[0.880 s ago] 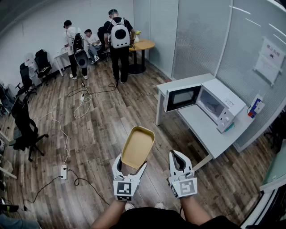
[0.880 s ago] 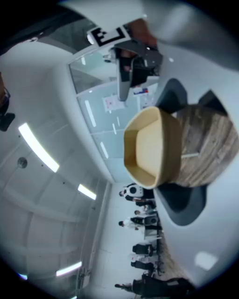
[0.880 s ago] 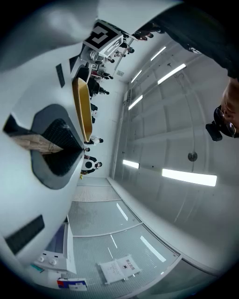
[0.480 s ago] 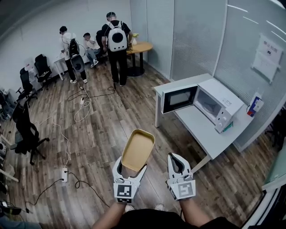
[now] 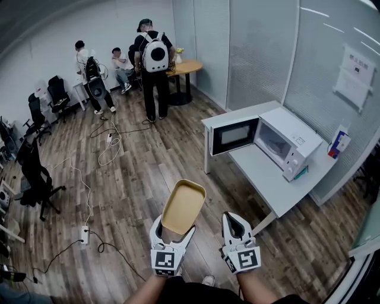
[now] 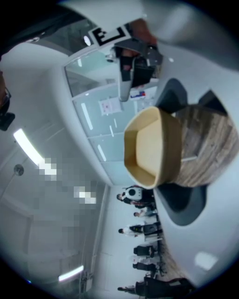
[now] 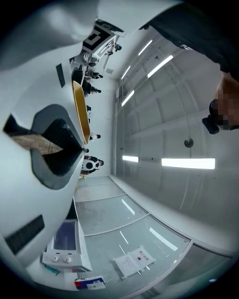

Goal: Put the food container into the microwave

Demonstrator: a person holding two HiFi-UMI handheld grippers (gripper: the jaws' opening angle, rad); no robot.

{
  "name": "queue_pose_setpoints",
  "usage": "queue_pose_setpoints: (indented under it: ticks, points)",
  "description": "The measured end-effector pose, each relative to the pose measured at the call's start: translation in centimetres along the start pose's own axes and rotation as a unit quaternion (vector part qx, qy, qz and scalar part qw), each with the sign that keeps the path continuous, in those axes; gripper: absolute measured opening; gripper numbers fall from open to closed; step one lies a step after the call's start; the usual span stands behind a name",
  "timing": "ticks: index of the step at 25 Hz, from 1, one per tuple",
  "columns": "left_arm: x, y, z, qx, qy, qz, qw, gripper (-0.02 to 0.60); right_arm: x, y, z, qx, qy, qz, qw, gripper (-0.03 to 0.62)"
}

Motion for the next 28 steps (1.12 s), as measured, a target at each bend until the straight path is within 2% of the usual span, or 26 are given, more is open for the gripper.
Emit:
queue_pose_setpoints:
  ticks: [9,15,22,28]
  points:
    - [0.3,-2.0,6.1,-0.034,0.011,0.003,0.9993,0.468,0.0,2.0,5.0,-0.009,-0.001,-0.013,1.000,0.006]
    - [0.3,-5.0,10.6,-0.072,0.017,0.032,0.9967,0.468,-0.7,2.3,10.7,-0.017,-0.012,-0.043,0.999,0.006]
    - [-0.2,-8.0,14.6,-0.111,0.021,0.028,0.9932,0.468,-2.3,3.0,14.2,-0.059,-0.028,-0.047,0.997,0.006]
    - [-0.8,-8.8,16.9,-0.135,0.020,0.024,0.9903,0.468,-3.0,4.0,15.1,-0.095,-0.035,-0.048,0.994,0.006]
Point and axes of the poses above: the fingertips, and each gripper's own axes: z forward along the fingers, y to its right, x out of its top, the point moved 7 cm from there along -z, backward along the fingers, and after that the axes turned 5 degrees about x, right-handed, at the moved point
